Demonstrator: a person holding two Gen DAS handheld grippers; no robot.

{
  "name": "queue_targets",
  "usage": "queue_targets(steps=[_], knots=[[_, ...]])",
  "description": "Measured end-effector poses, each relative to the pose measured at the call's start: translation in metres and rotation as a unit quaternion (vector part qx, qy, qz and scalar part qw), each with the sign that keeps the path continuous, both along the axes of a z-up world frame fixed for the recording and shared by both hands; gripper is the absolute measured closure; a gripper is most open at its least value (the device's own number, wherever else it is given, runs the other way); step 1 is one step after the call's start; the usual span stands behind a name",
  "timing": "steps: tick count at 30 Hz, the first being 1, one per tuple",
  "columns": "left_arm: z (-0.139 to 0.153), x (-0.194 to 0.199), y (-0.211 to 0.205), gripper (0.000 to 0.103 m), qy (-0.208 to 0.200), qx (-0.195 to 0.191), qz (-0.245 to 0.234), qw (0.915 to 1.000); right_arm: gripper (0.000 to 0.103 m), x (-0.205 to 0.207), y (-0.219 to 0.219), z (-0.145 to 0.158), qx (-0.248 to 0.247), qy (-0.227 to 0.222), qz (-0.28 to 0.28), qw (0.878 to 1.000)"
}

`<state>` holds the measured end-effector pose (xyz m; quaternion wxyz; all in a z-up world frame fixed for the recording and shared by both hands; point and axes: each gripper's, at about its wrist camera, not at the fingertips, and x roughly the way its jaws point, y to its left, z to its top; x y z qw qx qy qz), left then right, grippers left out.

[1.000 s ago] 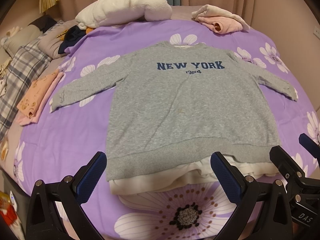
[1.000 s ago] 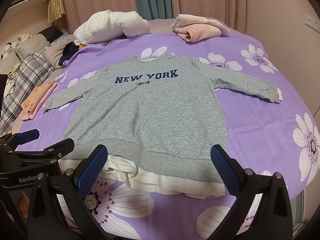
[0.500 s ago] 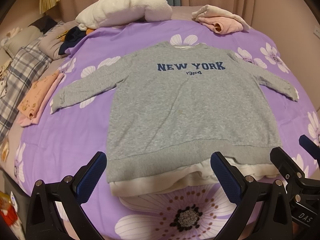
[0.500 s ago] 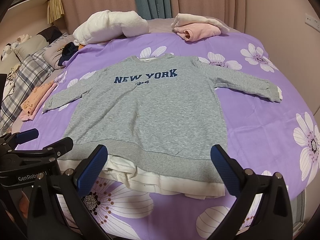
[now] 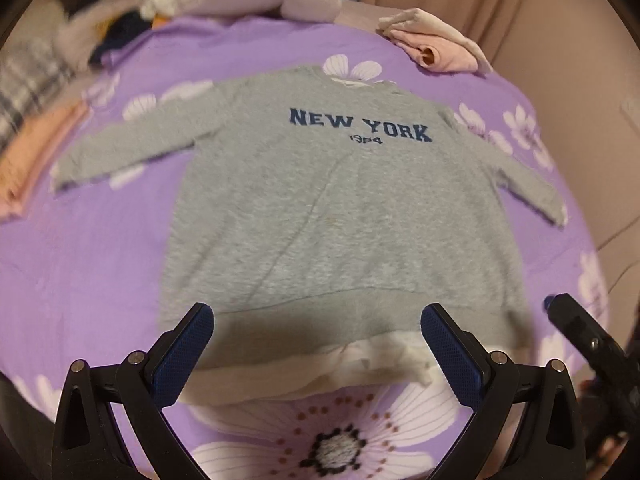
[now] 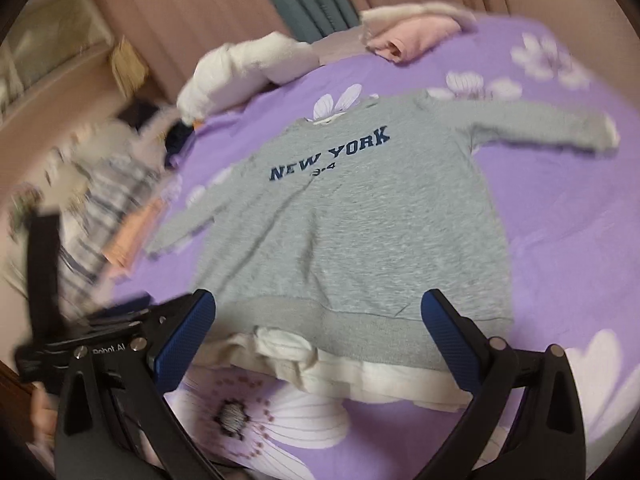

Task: Fold small clothes
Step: 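Grasp the sweatshirt sleeve cuff with the right gripper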

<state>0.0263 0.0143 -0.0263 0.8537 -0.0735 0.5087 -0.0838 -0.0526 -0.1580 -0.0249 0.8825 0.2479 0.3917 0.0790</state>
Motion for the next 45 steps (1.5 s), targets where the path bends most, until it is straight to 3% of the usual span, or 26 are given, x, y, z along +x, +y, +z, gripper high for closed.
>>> queue_targets(steps=[4,9,18,23,28,33,37,41,43,45], knots=[[-0.008,0.014,0.013,0.001,0.017,-0.052,0.015,0.9984,0.000,0.002,-0.051,-0.021,0.077,0.008,-0.066,0.995],[-0.011,0.030,0.026,0.001,0.012,-0.104,0.039,0.9938,0.000,0.008,-0.107,-0.031,0.098,0.005,-0.148,0.984],[-0.007,0.070,0.027,0.001,-0.006,-0.114,0.059,0.9917,0.000,0.043,-0.208,-0.049,0.139,0.001,-0.260,0.956],[-0.003,0.091,0.019,0.001,-0.014,-0.120,0.055,0.9912,0.001,0.074,-0.247,-0.062,0.142,0.011,-0.285,0.948],[-0.008,0.102,0.008,0.001,-0.006,-0.108,0.048,0.9929,0.003,0.094,-0.276,-0.066,0.158,-0.013,-0.308,0.938],[-0.016,0.109,0.001,0.001,0.007,-0.101,0.044,0.9938,0.031,0.100,-0.302,-0.075,0.187,-0.024,-0.345,0.919],[-0.018,0.112,0.001,0.001,0.009,-0.098,0.044,0.9941,0.047,0.105,-0.311,-0.077,0.183,-0.020,-0.351,0.918],[-0.017,0.110,0.003,0.001,0.008,-0.095,0.043,0.9945,0.088,0.108,-0.317,-0.085,0.180,0.009,-0.363,0.914],[-0.016,0.109,0.005,0.001,0.007,-0.090,0.044,0.9949,0.092,0.105,-0.322,-0.089,0.199,0.012,-0.370,0.908],[-0.014,0.107,0.010,0.001,0.004,-0.091,0.044,0.9949,0.093,0.108,-0.320,-0.082,0.187,0.014,-0.365,0.912]])
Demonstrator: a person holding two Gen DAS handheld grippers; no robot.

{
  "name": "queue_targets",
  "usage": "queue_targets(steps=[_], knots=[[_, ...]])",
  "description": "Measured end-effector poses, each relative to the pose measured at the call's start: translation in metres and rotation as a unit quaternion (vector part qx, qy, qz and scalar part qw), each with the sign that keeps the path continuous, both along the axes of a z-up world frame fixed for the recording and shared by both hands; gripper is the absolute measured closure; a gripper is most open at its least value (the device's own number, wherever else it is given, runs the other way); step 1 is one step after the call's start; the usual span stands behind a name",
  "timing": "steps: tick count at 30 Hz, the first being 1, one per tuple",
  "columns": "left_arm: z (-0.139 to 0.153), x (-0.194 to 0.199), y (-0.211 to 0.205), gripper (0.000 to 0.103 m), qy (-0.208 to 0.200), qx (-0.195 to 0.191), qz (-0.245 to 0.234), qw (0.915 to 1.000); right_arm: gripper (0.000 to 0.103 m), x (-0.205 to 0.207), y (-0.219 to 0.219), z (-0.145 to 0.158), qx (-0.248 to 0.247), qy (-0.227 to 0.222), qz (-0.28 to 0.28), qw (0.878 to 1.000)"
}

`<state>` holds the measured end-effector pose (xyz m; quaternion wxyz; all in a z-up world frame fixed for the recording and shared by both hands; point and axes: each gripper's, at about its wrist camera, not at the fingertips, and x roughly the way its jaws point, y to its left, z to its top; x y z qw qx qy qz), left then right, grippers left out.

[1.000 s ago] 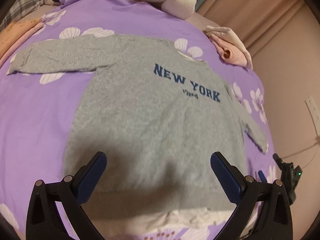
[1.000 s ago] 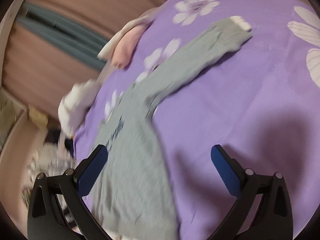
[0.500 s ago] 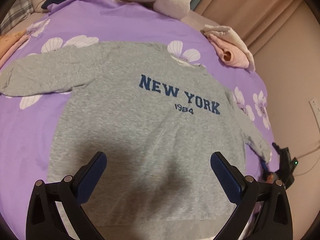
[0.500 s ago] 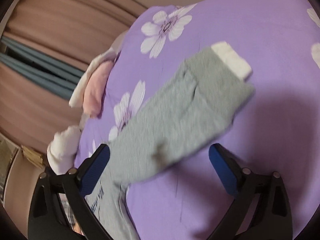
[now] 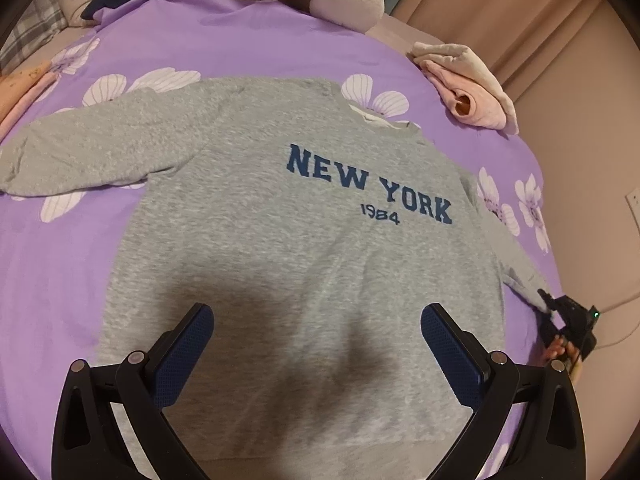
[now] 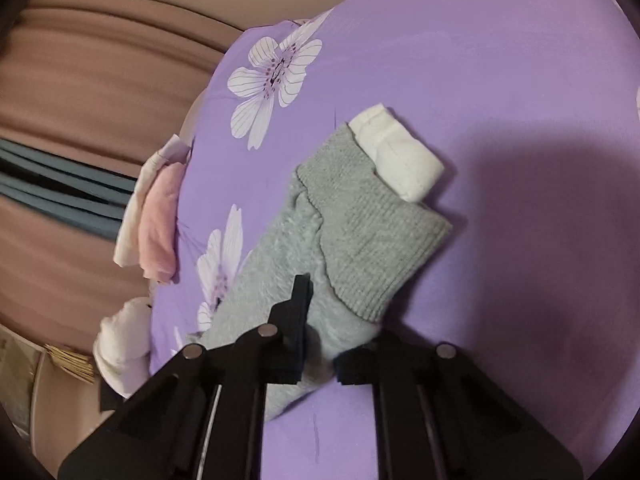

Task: Fold small clothes
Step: 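Grasp the sweatshirt sleeve cuff with the right gripper, then fold the held sleeve across the sweatshirt front and release with the right gripper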

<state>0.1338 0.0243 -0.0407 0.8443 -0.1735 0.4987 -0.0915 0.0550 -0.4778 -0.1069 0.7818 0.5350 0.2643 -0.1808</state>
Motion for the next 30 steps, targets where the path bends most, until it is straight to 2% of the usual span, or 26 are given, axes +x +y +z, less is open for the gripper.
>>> queue_targets(steps=[4,8,11,13,14,16,17,20,22,23,28,30], knots=[[0.000,-0.004,0.009,0.001,0.000,-0.010,0.005,0.9999,0.094,0.017,0.023,0.045,-0.081,0.006,0.044,0.996],[-0.004,-0.011,0.019,0.001,0.005,-0.021,0.010,0.9997,0.094,0.043,0.057,0.093,-0.176,0.018,0.092,0.980],[-0.007,-0.016,0.030,0.001,0.008,-0.027,0.016,0.9995,0.094,0.065,0.095,0.126,-0.257,0.030,0.132,0.957],[-0.008,-0.020,0.038,0.001,0.010,-0.031,0.021,0.9993,0.094,0.082,0.128,0.146,-0.313,0.036,0.165,0.935],[-0.008,-0.021,0.042,0.001,0.010,-0.032,0.023,0.9992,0.095,0.086,0.138,0.150,-0.328,0.036,0.175,0.928],[-0.009,-0.024,0.050,0.001,0.010,-0.033,0.029,0.9990,0.095,0.101,0.175,0.162,-0.372,0.038,0.207,0.904],[-0.009,-0.026,0.056,0.001,0.009,-0.035,0.034,0.9987,0.095,0.105,0.185,0.165,-0.384,0.039,0.218,0.897],[-0.009,-0.030,0.070,0.001,0.008,-0.040,0.048,0.9980,0.095,0.127,0.240,0.162,-0.438,0.050,0.269,0.856],[-0.011,-0.033,0.081,0.001,0.006,-0.044,0.060,0.9972,0.095,0.141,0.280,0.147,-0.468,0.059,0.320,0.821],[-0.012,-0.034,0.086,0.001,0.007,-0.044,0.063,0.9970,0.095,0.145,0.290,0.140,-0.473,0.062,0.338,0.811],[-0.024,-0.039,0.107,0.001,0.022,-0.049,0.085,0.9949,0.095,0.161,0.365,0.085,-0.517,0.098,0.422,0.738],[-0.028,-0.040,0.112,0.001,0.027,-0.050,0.092,0.9942,0.095,0.162,0.388,0.063,-0.549,0.115,0.445,0.698]])
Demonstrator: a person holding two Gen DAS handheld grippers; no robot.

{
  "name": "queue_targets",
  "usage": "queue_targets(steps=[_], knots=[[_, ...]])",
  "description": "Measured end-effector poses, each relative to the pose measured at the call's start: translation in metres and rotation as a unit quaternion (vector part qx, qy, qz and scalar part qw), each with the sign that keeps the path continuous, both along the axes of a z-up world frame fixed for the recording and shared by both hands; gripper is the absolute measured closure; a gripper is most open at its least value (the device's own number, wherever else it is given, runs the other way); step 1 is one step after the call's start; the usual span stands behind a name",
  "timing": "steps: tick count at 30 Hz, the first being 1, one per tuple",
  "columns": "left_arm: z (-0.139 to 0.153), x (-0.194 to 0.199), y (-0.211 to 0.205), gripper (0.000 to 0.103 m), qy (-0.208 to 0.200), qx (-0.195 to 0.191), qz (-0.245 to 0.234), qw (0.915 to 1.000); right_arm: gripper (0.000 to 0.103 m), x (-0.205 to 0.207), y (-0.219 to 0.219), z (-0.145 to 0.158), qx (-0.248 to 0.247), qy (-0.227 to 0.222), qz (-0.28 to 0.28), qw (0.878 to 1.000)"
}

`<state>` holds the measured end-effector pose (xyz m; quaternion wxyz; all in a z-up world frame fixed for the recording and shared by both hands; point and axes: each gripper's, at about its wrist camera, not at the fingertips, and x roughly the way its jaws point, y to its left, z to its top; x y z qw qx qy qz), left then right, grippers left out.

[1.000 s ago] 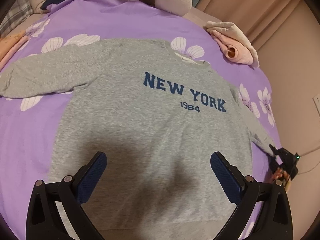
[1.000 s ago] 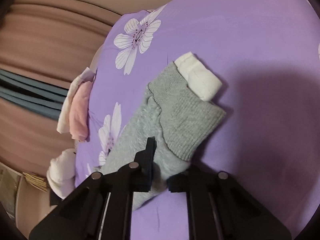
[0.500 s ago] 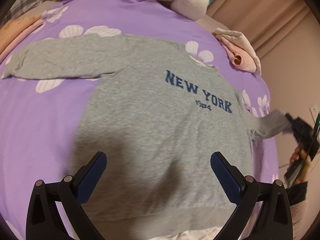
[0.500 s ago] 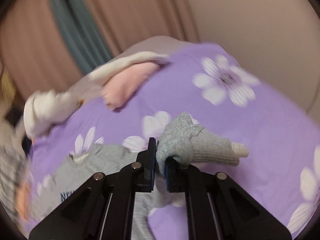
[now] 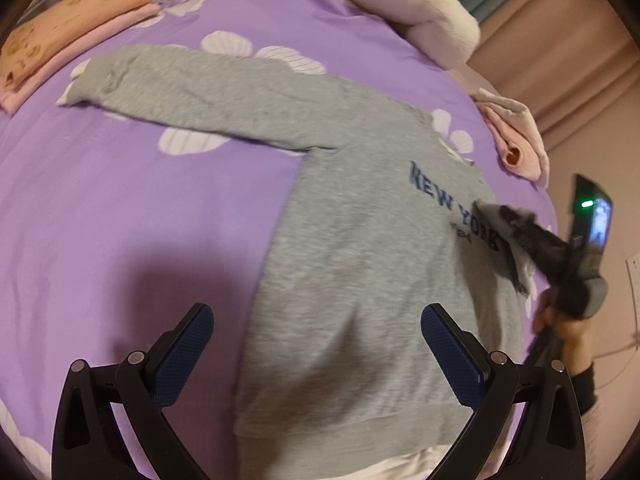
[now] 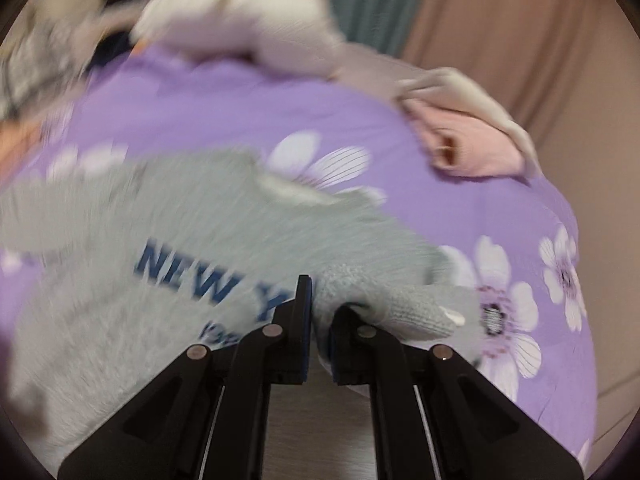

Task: Fold small clothes
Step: 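Fold the held sleeve across the sweatshirt front and release with the right gripper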

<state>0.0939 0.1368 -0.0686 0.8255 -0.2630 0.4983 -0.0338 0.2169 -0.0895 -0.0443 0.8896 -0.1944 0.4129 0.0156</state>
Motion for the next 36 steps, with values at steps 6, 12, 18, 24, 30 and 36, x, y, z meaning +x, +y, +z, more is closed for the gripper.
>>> queue_targets(steps=[6,12,18,24,30,36], knots=[[-0.005,0.000,0.010,0.001,0.003,-0.008,0.009,0.9999,0.090,-0.001,0.029,-0.043,-0.081,0.045,0.046,0.995],[-0.010,0.000,0.013,0.001,0.004,-0.015,0.007,0.9999,0.040,-0.011,0.016,-0.027,-0.077,0.046,0.056,0.994],[-0.015,0.002,0.016,0.001,0.010,-0.028,0.016,0.9994,0.021,-0.023,0.008,0.008,0.008,0.035,0.095,0.995],[-0.008,-0.005,0.018,0.001,0.001,-0.029,0.014,0.9995,0.023,-0.010,-0.034,-0.006,0.274,0.113,0.009,0.955],[-0.007,-0.002,0.012,0.001,-0.002,-0.019,-0.002,0.9998,0.023,-0.047,-0.075,-0.025,0.446,0.091,-0.070,0.888],[-0.008,0.003,0.008,0.001,0.000,-0.021,-0.006,0.9998,0.037,-0.051,-0.100,-0.025,0.469,0.043,-0.131,0.872]])
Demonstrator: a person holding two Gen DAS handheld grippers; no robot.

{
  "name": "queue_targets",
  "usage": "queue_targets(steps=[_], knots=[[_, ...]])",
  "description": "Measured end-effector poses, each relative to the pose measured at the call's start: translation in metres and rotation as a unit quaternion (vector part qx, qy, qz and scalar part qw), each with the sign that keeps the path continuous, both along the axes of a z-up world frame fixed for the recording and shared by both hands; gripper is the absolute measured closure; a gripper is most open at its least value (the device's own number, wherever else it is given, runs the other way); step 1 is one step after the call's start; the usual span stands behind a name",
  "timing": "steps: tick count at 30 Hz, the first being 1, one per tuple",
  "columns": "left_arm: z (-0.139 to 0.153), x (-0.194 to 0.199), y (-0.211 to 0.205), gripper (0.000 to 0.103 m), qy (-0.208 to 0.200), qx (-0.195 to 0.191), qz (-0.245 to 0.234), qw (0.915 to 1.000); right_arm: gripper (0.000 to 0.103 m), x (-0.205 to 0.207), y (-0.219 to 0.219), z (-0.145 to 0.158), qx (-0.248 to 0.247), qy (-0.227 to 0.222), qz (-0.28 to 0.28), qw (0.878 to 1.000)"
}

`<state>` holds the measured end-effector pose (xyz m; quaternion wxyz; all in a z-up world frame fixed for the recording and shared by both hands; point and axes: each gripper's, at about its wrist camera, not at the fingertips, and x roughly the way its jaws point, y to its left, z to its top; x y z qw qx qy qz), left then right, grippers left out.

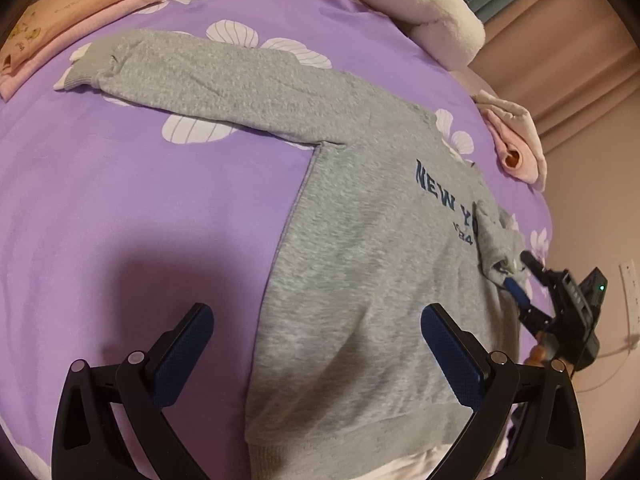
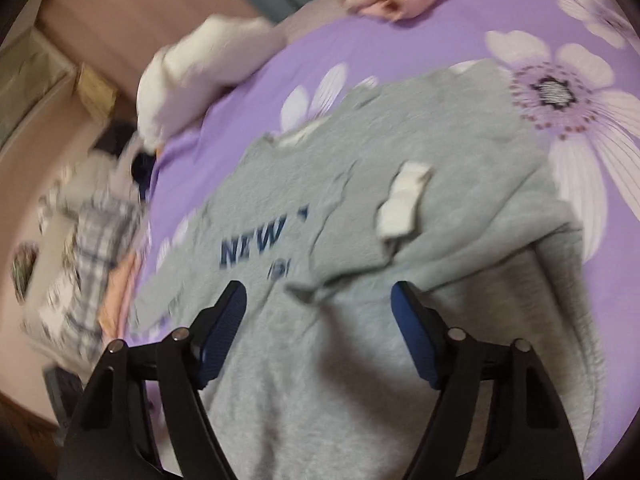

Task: Fold small clothes
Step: 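Fold the held sleeve across the sweatshirt front and release with the right gripper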

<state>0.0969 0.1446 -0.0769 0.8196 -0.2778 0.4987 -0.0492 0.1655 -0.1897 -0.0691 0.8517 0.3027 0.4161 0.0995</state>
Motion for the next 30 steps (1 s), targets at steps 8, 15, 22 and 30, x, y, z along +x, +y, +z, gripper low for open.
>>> queue_targets(steps=[8,15,22,30], knots=[[-0.001,0.003,-0.005,0.001,0.006,0.008,-0.005,0.9999,0.070,0.030,0.003,-0.020,0.018,0.057,-0.051,0.997],[-0.006,0.005,-0.008,0.001,0.010,0.012,-0.011,0.9998,0.087,0.039,0.024,0.002,-0.021,0.016,-0.023,0.999],[-0.008,0.005,-0.008,0.001,0.016,0.014,-0.007,0.9998,0.088,0.056,0.119,0.044,-0.125,-0.060,0.132,0.982],[-0.007,0.005,-0.003,0.001,0.019,0.018,-0.005,0.9996,0.067,0.062,0.138,0.036,-0.090,-0.059,0.155,0.982]])
